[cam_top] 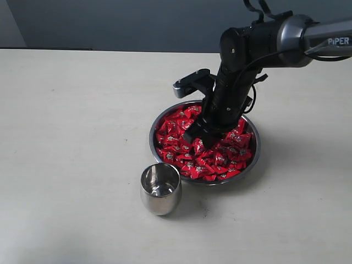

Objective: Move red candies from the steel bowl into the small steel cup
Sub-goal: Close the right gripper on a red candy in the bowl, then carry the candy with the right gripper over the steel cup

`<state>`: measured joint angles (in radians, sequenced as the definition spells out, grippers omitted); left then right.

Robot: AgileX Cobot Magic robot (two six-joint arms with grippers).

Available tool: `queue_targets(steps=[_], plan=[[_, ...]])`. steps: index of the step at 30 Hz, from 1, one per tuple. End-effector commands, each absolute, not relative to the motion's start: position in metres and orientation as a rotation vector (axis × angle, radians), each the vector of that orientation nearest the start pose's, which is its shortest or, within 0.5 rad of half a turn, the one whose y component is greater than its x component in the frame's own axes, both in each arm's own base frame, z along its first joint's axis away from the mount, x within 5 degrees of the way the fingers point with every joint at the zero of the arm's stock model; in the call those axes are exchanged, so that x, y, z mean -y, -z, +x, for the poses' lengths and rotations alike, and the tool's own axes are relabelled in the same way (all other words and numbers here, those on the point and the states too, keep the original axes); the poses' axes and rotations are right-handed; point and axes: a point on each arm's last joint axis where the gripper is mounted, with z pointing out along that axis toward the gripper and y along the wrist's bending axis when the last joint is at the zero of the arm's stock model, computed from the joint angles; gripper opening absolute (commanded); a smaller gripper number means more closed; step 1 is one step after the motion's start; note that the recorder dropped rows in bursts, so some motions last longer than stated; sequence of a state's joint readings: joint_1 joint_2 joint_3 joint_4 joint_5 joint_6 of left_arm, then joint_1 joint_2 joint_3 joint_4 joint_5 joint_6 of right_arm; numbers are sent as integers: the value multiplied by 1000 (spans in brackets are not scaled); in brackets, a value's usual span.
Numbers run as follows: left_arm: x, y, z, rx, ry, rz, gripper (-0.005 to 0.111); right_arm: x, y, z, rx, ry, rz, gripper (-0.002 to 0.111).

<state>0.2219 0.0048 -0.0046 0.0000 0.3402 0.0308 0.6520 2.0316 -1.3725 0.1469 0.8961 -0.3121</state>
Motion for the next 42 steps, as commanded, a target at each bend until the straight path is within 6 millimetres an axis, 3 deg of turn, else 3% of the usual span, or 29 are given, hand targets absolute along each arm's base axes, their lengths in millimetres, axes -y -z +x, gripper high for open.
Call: queue_targets(steps=[1,7,14,18,21,27,32,42], plan=[[-11,-183,53,-1808,-169,-174,0,-248,-177,308,-2708,-212,-1271,10],[-11,-183,53,-1808,-169,-174,0,-248,-187,307,-2691,-225,-1246,10],[-11,-183,53,-1808,-169,-174,0,-252,-205,294,-2730,-366,-1199,7],[-11,-183,53,-1808,-169,-174,0,-263,-234,272,-2660,-455,-1246,7],[-11,-183,53,-1808,-169,-174,0,-277,-246,250,-2606,-472,-1335,7],[-11,-183,53,-1808,-169,-174,0,-311,-244,202,-2492,-417,-1597,7],[-11,-183,53,-1808,-169,-174,0,-314,-238,200,-2474,-326,-1629,7],[-11,-183,53,-1808,-169,-174,0,-321,-221,203,-2512,-349,-1620,7]])
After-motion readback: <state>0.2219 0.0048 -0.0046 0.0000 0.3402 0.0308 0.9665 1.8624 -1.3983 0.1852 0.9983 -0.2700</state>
